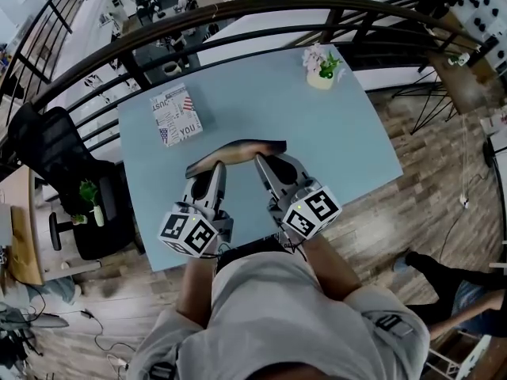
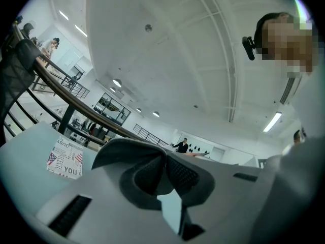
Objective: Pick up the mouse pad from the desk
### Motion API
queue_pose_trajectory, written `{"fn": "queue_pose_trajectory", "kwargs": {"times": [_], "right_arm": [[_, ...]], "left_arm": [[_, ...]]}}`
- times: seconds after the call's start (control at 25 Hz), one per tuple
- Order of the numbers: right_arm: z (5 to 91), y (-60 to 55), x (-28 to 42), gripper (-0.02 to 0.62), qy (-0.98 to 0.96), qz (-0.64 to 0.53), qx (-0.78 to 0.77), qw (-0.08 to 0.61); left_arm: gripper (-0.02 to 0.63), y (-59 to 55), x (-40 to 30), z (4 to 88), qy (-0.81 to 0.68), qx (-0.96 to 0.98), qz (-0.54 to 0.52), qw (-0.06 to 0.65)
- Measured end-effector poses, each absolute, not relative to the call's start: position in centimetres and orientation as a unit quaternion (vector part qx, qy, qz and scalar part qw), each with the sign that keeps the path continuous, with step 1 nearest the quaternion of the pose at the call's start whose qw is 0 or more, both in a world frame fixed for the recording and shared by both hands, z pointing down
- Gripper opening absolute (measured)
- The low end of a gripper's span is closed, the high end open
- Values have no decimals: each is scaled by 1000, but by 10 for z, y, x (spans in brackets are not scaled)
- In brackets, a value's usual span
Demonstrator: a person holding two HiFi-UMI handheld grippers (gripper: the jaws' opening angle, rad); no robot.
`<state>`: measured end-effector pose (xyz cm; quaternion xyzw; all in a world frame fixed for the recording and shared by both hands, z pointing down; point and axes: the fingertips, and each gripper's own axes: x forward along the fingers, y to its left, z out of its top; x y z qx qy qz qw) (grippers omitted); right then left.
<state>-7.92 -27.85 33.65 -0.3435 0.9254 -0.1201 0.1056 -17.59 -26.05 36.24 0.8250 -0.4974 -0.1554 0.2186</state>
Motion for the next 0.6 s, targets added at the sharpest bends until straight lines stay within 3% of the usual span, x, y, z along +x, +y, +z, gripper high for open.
{"fn": "queue_pose_trajectory", "kwargs": {"times": [0.6], "right_arm": [[338,-281,-82,17,927,-123,-338,102]], "left_arm": [[31,-262,-178,366,-500,823,-154,223]]}}
